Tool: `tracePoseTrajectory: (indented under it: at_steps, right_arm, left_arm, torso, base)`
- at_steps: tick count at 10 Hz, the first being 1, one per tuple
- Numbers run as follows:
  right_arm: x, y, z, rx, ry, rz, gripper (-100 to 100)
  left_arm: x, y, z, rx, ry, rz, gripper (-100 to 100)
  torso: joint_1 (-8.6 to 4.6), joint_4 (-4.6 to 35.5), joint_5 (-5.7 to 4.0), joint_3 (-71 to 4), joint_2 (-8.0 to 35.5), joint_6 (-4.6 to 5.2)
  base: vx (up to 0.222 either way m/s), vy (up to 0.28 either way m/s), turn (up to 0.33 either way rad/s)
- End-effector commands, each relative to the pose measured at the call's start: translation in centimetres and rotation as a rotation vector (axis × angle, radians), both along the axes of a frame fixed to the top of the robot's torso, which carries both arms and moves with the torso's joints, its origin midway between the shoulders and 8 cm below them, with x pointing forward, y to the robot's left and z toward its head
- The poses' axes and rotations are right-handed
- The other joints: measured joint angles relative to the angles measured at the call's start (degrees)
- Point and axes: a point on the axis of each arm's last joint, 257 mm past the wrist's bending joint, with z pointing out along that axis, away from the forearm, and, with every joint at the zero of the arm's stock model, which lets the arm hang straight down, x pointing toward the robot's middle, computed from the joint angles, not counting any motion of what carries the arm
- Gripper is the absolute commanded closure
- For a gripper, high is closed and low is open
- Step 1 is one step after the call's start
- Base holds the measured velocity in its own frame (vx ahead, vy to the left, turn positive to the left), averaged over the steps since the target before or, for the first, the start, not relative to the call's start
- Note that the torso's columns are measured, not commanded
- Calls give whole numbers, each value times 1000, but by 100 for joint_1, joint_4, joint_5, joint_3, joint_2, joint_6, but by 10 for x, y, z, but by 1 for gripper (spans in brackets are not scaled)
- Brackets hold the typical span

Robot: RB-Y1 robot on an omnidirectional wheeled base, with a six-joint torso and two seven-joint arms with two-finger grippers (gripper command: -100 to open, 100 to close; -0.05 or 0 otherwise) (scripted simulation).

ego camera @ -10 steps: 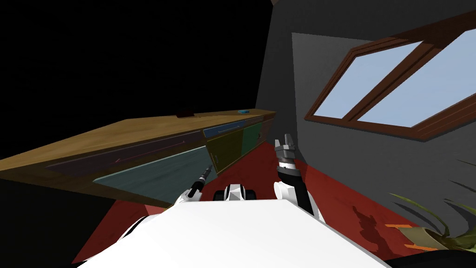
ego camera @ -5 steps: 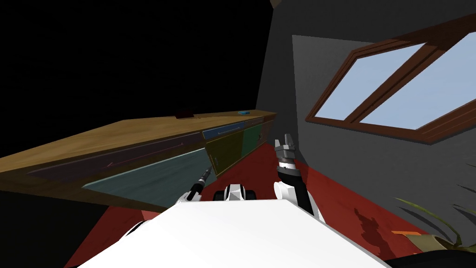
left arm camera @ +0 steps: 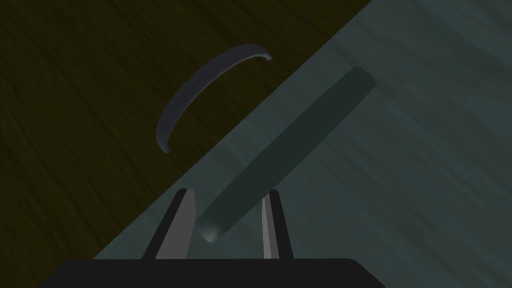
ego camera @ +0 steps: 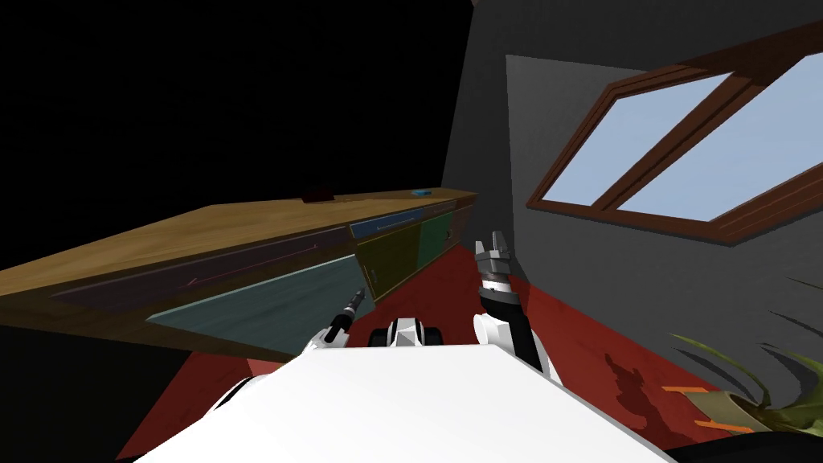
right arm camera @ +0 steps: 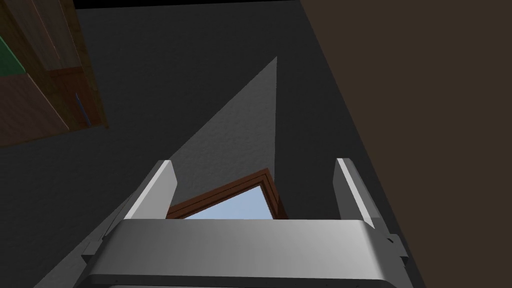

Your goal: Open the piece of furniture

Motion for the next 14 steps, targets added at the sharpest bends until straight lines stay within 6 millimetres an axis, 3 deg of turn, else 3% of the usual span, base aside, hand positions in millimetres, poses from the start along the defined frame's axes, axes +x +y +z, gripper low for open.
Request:
tracePoseTrajectory:
  at_steps: [1, 11, 12, 14]
  right_arm:
    - [0, 0, 0, 0, 0, 0, 0]
    - [0, 0, 0, 0, 0, 0, 0]
    - [0, 0, 0, 0, 0, 0, 0]
    - [0, 0, 0, 0, 0, 0, 0]
  left_arm:
    - [-2, -2, -2, 1, 5, -6, 100]
    - [-6, -11, -2, 4, 11, -38, 100]
    - [-6, -32, -4, 4, 15, -91, 100]
    - [-4, -41, -3, 3, 13, -115, 100]
  torso:
    - [-1, 0, -7, -18, -31, 1]
    - [-9, 7, 2, -15, -31, 32]
    - [-9, 2, -9, -33, -64, 12]
    - [20, -9, 9, -11, -30, 13]
  base:
    - [-96, 33, -216]
    - [-233, 72, -282]
    - [-187, 92, -156]
    - [-167, 88, -109]
